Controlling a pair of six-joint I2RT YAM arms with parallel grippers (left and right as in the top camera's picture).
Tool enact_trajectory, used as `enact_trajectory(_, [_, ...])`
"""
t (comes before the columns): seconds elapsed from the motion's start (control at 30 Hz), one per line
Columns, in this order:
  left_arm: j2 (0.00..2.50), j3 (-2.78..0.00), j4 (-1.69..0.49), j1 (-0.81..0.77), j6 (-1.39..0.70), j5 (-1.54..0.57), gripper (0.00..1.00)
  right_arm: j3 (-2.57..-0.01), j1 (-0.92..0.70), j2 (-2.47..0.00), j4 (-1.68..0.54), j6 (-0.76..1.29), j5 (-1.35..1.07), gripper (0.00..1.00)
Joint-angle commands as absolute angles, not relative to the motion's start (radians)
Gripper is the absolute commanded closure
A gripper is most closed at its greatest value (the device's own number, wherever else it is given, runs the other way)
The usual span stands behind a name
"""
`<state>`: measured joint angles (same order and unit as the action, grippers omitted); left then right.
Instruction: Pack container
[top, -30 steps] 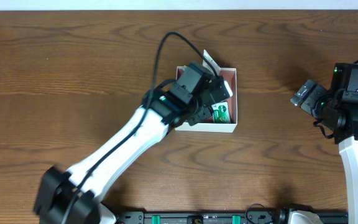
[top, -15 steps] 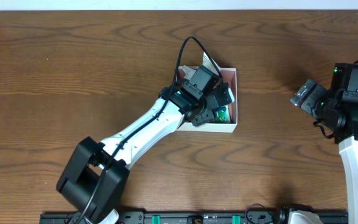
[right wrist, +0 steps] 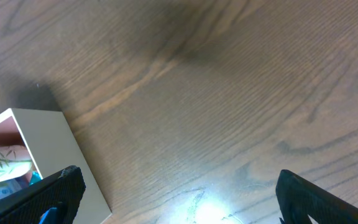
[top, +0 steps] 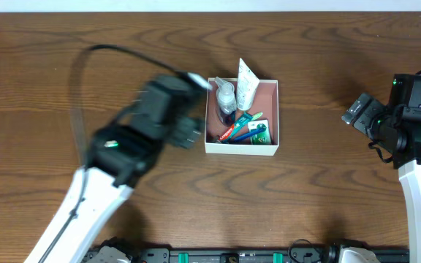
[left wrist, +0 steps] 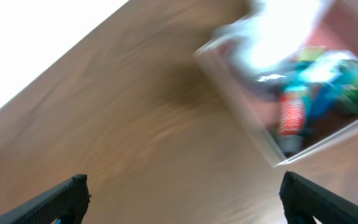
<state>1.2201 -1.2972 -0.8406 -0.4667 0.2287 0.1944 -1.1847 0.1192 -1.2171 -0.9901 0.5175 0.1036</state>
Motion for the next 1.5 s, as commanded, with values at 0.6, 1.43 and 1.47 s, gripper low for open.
enact_trajectory(0.6, [1.215,-1.298,-0.906,-0.175,0.066,0.221,0.02,-1.197,0.123,-1.216,-0.992,0.508,0.104,0.01])
enact_trajectory(1.43, [0.528,-0.648,-0.538,0.079,0.073,-0.015,0.02,-1.197,0.123,-1.216,-0.991,0.508,0.104,0.01])
enact_trajectory(1.47, [0.492,-0.619,-0.532,0.081,0.073,-0.015,0.02,-1.197,0.123,-1.216,-0.992,0.508,0.104,0.01])
